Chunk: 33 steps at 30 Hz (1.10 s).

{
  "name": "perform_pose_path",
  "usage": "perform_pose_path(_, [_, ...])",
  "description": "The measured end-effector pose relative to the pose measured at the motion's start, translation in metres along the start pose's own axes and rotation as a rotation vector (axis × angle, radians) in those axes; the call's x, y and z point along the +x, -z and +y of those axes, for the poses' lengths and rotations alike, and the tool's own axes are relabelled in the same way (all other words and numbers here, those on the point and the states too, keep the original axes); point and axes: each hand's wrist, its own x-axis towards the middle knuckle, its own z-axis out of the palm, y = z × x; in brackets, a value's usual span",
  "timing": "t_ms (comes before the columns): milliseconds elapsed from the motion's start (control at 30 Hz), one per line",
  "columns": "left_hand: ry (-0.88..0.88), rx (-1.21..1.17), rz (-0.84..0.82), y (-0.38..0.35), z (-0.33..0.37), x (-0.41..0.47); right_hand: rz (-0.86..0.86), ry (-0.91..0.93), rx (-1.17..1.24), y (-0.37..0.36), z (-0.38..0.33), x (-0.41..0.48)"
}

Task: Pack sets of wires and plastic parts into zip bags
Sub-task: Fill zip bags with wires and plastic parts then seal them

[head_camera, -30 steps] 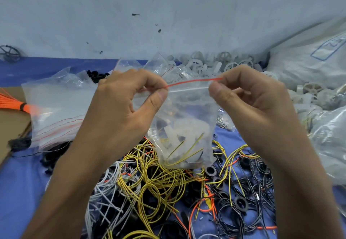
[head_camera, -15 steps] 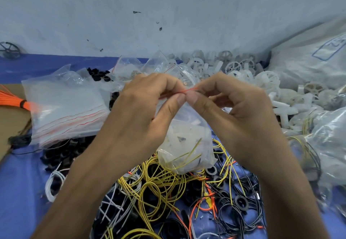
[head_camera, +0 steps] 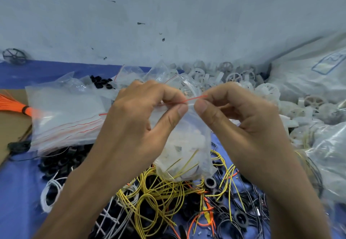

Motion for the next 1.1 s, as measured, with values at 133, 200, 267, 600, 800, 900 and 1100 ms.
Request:
perform_pose_path(133, [-0.025, 0.062, 0.032, -0.001, 0.002, 0.0, -0.034, 0.016, -0.037, -0.003, -0.001, -0.001])
perform_pose_path(200, [-0.011, 0.033, 0.018, -0.001, 0.002, 0.0, -0.042, 0.023, -0.05, -0.004, -0.001, -0.001])
perform_pose_path(267, [0.011, 0.0, 0.007, 0.002, 0.001, 0.0, -0.025, 0.018, -0.052, -0.003, -0.001, -0.001])
perform_pose_path(600, [-0.005, 0.05, 0.04, 0.006, -0.001, 0.0, 0.01, -0.004, -0.013, 0.002, -0.004, -0.002])
perform_pose_path(800, [-0.019, 0.122, 0.037, 0.007, -0.001, 0.001, 0.035, 0.009, -0.003, 0.003, -0.002, -0.001])
perform_pose_path(900, [0.011, 0.096, 0.053, 0.012, -0.003, 0.002, 0.057, 0.015, 0.002, 0.006, -0.001, -0.001])
perform_pose_path(1100, [-0.025, 0.167, 0.064, 0.012, -0.005, 0.002, 0.084, 0.032, 0.001, 0.009, -0.001, -0.001])
